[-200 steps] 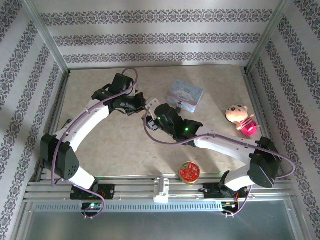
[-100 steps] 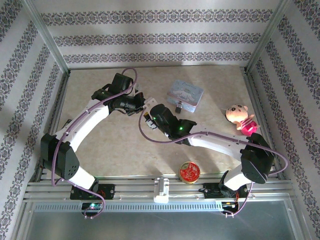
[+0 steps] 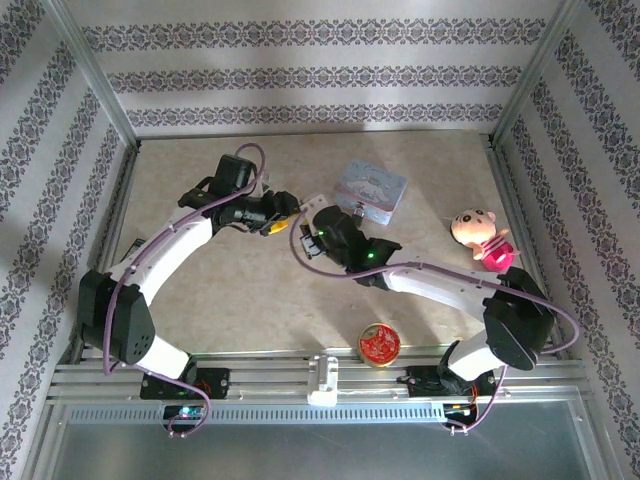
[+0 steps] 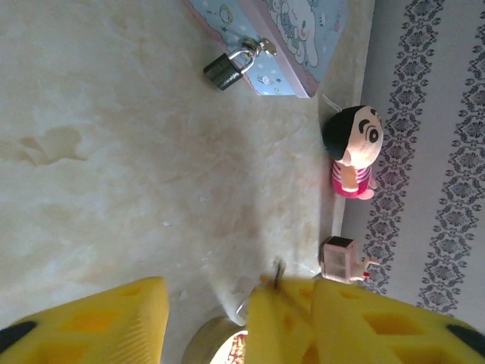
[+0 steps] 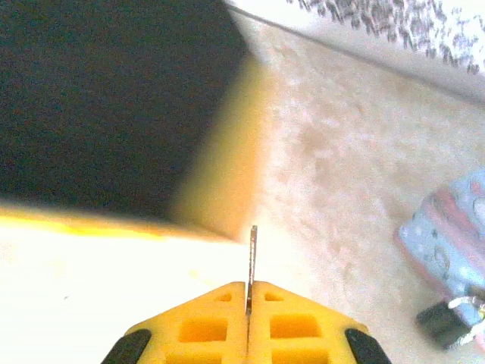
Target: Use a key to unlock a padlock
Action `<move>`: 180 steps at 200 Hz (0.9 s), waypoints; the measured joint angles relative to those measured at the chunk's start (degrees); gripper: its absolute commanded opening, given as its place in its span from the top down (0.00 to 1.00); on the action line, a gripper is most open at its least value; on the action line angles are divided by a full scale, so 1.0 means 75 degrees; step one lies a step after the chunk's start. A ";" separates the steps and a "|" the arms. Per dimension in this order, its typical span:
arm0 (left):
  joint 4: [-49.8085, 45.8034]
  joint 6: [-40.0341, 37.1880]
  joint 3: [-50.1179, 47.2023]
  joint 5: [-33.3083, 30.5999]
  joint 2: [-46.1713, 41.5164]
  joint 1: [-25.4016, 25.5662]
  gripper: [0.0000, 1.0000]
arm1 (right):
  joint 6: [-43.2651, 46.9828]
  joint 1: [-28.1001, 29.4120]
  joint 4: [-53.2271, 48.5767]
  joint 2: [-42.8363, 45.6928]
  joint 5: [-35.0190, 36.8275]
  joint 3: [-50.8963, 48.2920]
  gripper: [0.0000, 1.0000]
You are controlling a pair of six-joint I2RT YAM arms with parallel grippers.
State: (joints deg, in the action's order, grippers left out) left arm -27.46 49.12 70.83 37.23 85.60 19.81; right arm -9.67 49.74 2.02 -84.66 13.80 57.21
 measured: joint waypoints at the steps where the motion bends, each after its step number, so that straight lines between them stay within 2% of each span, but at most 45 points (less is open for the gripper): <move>1: 0.0012 0.0006 -0.0009 0.0000 -0.0009 -0.0006 0.43 | -0.0029 -0.0020 0.0009 0.0015 -0.0032 -0.0020 1.00; 41: 0.0664 0.0093 -0.0498 -0.0192 -0.0842 -0.0207 0.38 | -0.1113 -0.1055 0.0653 0.0752 -0.1591 -0.0985 1.00; 59: 0.1632 0.0058 -0.0979 -0.0064 -0.1172 -0.0210 0.37 | -0.1973 -0.1667 0.1661 0.1043 -0.3110 -0.1635 1.00; 87: 0.3022 0.0087 -0.1673 0.0425 -0.1349 -0.0210 0.38 | -0.3130 -0.2512 0.2862 0.1204 -0.4689 -0.2299 1.00; 132: 0.4479 0.0233 -0.1862 0.1177 -0.1247 -0.0204 0.43 | -0.4269 -0.2614 0.4406 0.1303 -0.6365 -0.2515 1.00; 180: 0.5546 0.0501 -0.1909 0.1772 -0.1116 -0.0175 0.54 | -0.4890 -0.2614 0.5458 0.1352 -0.7003 -0.2518 1.00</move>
State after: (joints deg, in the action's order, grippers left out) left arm 14.13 52.88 56.51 50.52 77.23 18.50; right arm -46.35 30.13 42.96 -74.52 -38.72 38.33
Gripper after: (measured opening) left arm 0.498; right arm 0.050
